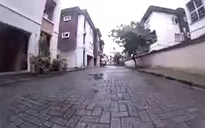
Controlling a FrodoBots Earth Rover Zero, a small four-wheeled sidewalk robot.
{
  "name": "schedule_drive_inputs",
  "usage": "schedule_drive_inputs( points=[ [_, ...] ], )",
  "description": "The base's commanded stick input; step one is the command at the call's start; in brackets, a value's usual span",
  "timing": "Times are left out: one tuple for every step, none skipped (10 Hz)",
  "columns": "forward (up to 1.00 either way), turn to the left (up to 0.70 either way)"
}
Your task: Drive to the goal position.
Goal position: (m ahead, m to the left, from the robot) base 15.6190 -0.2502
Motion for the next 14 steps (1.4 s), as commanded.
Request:
schedule_drive_inputs(
  points=[
    [0.7, 0.0],
    [0.7, 0.0],
    [0.7, 0.0],
    [0.7, 0.0],
    [0.7, 0.0],
    [0.7, 0.0],
    [0.7, 0.0],
    [0.7, 0.0],
    [0.7, 0.0],
    [0.7, 0.0],
    [0.7, 0.0],
    [0.7, 0.0],
    [0.7, 0.0],
    [0.7, 0.0]
  ],
)
